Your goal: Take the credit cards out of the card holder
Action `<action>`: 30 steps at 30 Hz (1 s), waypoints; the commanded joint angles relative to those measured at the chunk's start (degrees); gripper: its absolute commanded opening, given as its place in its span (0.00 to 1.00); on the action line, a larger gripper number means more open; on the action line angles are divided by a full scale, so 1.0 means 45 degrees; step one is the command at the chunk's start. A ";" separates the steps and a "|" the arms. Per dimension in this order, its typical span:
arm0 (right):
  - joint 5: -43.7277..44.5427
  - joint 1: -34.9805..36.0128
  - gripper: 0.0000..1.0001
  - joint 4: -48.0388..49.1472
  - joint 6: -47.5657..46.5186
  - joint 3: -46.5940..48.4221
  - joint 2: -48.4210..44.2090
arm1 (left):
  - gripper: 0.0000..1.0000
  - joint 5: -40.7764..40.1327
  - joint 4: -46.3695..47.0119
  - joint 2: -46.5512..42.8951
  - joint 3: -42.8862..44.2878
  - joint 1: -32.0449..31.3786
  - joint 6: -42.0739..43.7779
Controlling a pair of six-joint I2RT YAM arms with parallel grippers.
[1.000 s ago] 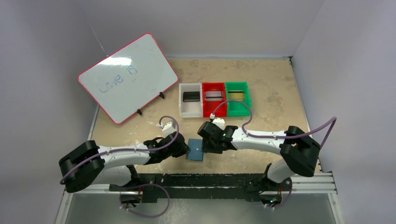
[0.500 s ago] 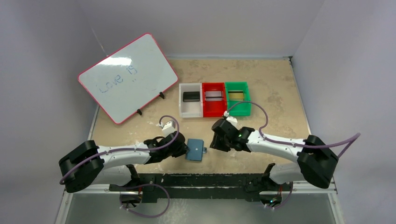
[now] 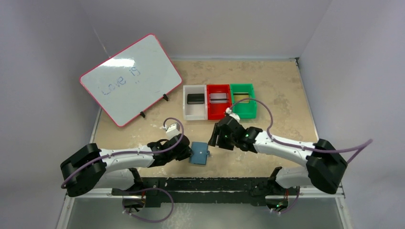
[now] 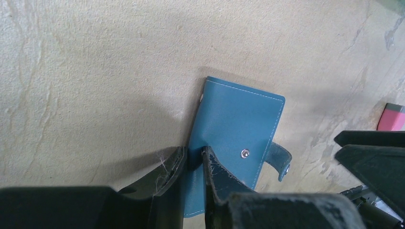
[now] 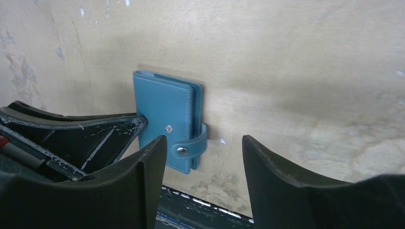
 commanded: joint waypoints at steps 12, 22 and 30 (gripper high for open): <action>-0.0198 0.1248 0.65 -0.0390 -0.0764 0.2287 0.3700 | 0.15 -0.0575 -0.0802 -0.0142 0.0130 -0.0038 0.0350; -0.0101 0.1318 0.49 -0.0846 -0.0344 0.1314 0.2856 | 0.15 -0.0592 -0.0720 -0.0107 0.0087 -0.0029 0.0308; -0.0506 0.1288 0.33 -0.0201 -0.0124 0.1008 0.2329 | 0.15 -0.0482 -0.0654 0.0027 0.0101 -0.0039 0.0301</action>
